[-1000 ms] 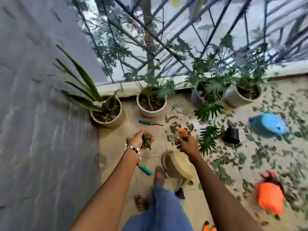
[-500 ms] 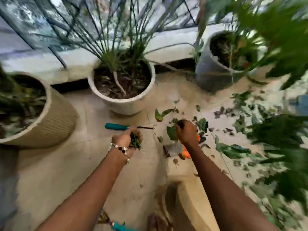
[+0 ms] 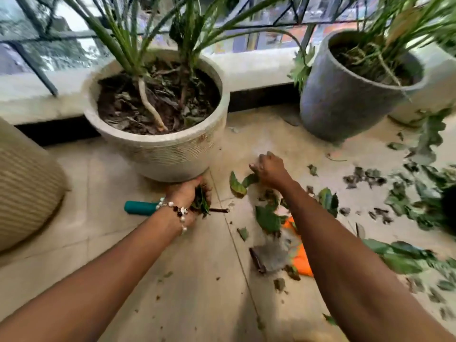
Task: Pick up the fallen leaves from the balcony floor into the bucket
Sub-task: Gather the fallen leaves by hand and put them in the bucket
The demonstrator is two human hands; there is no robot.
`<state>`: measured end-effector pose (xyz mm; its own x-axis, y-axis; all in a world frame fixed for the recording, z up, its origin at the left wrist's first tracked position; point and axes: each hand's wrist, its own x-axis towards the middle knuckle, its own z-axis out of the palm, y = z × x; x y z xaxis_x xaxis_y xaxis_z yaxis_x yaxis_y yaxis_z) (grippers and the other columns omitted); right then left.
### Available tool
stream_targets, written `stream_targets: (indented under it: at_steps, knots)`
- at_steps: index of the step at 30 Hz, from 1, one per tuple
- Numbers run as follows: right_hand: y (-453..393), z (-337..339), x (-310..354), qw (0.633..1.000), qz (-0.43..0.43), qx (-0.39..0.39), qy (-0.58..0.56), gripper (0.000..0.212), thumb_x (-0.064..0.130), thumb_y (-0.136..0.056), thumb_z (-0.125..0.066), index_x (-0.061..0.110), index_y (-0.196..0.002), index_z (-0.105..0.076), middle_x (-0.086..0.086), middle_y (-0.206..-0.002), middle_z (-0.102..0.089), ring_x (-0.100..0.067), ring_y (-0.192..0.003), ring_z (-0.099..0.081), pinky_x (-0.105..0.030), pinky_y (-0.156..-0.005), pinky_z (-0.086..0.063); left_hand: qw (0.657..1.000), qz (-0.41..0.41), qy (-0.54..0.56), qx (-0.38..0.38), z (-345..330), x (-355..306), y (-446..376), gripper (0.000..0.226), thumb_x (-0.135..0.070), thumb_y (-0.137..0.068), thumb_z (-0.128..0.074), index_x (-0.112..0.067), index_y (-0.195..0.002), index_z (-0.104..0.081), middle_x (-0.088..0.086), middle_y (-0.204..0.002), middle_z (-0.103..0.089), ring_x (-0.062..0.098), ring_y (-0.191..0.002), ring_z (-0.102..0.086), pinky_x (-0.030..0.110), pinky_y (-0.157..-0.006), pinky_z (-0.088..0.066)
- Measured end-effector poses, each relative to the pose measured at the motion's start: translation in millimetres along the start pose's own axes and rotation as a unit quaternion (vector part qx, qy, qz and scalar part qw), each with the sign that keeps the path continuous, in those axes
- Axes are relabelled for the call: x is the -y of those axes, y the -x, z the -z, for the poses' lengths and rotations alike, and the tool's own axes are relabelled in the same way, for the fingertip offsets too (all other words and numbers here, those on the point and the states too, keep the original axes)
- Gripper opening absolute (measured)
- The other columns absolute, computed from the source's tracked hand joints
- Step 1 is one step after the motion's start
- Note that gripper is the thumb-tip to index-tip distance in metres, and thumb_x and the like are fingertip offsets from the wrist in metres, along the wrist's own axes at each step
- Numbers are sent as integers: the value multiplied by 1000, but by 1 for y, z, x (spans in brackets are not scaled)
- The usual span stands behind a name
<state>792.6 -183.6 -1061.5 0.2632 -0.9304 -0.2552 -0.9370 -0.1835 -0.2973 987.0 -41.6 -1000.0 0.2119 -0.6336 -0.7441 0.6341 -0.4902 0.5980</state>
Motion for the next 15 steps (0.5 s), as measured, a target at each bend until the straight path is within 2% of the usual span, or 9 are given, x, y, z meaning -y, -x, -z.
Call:
stream_targets:
  at_steps: [2, 5, 7, 9, 10, 12, 14, 15]
  knots:
    - [16, -9, 14, 999, 1, -42, -23, 49, 47, -96, -50, 2, -115, -56, -24, -124, -50, -39, -114, -47, -42, -97, -38, 1000, -2, 0, -15, -2, 0, 3, 24, -10, -95, -52, -5, -72, -57, 4, -47, -59, 11, -33, -50, 16, -37, -42]
    - [50, -32, 37, 995, 38, -61, -67, 52, 48, -95, -51, 10, -129, -53, -21, -134, -46, -36, -124, -41, -46, -104, -38, 1000, 6, 13, -25, -5, 4, 5, 21, -6, -94, -52, -5, -75, -59, 6, -52, -60, 11, -34, -51, 17, -38, -44]
    - [65, -44, 49, 993, 86, -65, -43, 47, 35, -97, -52, 10, -137, -50, -22, -144, -39, -37, -133, -33, -44, -111, -31, 1000, 0, 11, -23, -9, 10, 2, 21, -6, -95, -52, -4, -75, -59, 7, -52, -60, 13, -34, -51, 18, -38, -44]
    - [74, -45, 54, 990, 120, -73, 10, 38, 16, -100, -45, 4, -135, -51, -21, -144, -41, -32, -135, -34, -39, -112, -30, 1000, -6, 4, -13, -13, 14, 1, 20, -6, -95, -54, -3, -76, -59, 8, -51, -59, 15, -35, -50, 19, -39, -43]
    - [75, -45, 52, 987, 136, -80, 37, 35, 11, -99, -44, 0, -130, -55, -20, -140, -47, -30, -131, -39, -37, -109, -34, 1000, -7, -1, -10, -14, 16, -1, 19, -5, -94, -54, -3, -77, -60, 9, -52, -59, 16, -36, -49, 19, -39, -43]
    - [77, -40, 47, 986, 140, -92, 10, 29, 7, -94, -50, -3, -116, -64, -20, -123, -60, -31, -115, -50, -38, -96, -43, 1000, -11, -8, -9, -15, 18, -2, 17, -5, -94, -56, -2, -78, -61, 9, -54, -59, 15, -36, -49, 19, -39, -43]
    - [76, -32, 41, 987, 134, -90, 13, 23, 6, -86, -61, 0, -106, -72, -19, -107, -68, -31, -100, -59, -41, -85, -50, 1000, -13, -16, -12, -14, 19, -1, 16, -6, -95, -56, -1, -81, -62, 10, -58, -60, 14, -36, -48, 19, -39, -44]
    - [76, -27, 39, 988, 111, -99, -35, 21, 4, -83, -64, 3, -100, -74, -16, -101, -71, -28, -94, -62, -39, -84, -52, 1000, -13, -22, -12, -13, 19, 1, 16, -6, -95, -55, 0, -82, -62, 10, -62, -60, 13, -36, -48, 19, -39, -44]
